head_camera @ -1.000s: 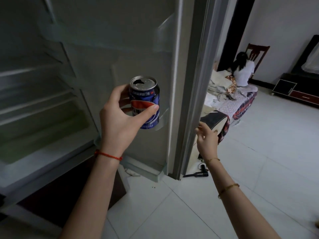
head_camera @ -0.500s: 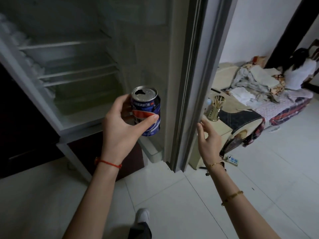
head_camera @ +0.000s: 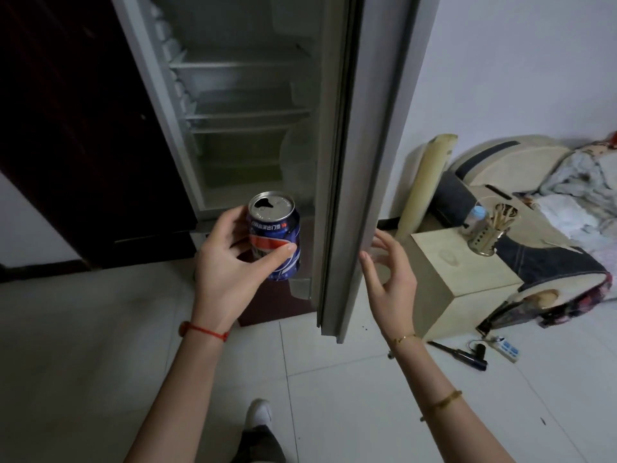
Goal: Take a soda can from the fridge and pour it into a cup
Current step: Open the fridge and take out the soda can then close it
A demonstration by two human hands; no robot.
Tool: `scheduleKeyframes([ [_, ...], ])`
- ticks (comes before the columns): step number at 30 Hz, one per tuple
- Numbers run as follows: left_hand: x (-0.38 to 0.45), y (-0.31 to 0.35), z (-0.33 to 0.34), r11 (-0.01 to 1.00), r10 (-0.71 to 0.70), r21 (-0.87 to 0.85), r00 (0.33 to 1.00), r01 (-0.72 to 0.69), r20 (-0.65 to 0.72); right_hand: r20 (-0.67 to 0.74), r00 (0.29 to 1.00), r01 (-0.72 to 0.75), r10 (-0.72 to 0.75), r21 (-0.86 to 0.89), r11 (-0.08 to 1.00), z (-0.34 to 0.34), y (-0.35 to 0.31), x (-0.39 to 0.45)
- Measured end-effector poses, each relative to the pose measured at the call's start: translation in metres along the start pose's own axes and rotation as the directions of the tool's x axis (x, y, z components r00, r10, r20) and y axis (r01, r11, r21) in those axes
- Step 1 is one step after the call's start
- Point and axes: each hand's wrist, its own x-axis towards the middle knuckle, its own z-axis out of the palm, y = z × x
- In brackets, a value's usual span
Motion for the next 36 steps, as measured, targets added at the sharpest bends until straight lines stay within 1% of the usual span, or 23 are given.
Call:
scheduleKeyframes([
  [10,0.024,-0.03,-0.062,0.994,-0.044,0.09,0.99,0.057,-0.132,0.153,0.985,0.076,-0.082,0.045,0.996,0.09,-0.026,0.006],
  [16,0.06,-0.051,-0.111,0.986,-0.078,0.128,0.975,0.106,-0.206,0.17,0.979,0.09,-0.111,0.128,0.988,0.156,-0.041,0.014],
  [22,0.106,-0.07,-0.165,0.986,-0.082,0.121,0.964,0.116,-0.254,0.181,0.976,0.1,-0.12,0.119,0.988,0.23,-0.058,0.028],
  [28,0.147,-0.089,-0.205,0.989,-0.076,0.102,0.967,0.103,-0.241,0.23,0.97,0.062,-0.081,0.091,0.994,0.295,-0.066,0.046],
  [36,0.195,-0.12,-0.243,0.99,-0.071,0.104,0.978,0.092,-0.195,0.319,0.945,0.088,-0.067,-0.052,0.995,0.374,-0.057,0.086],
])
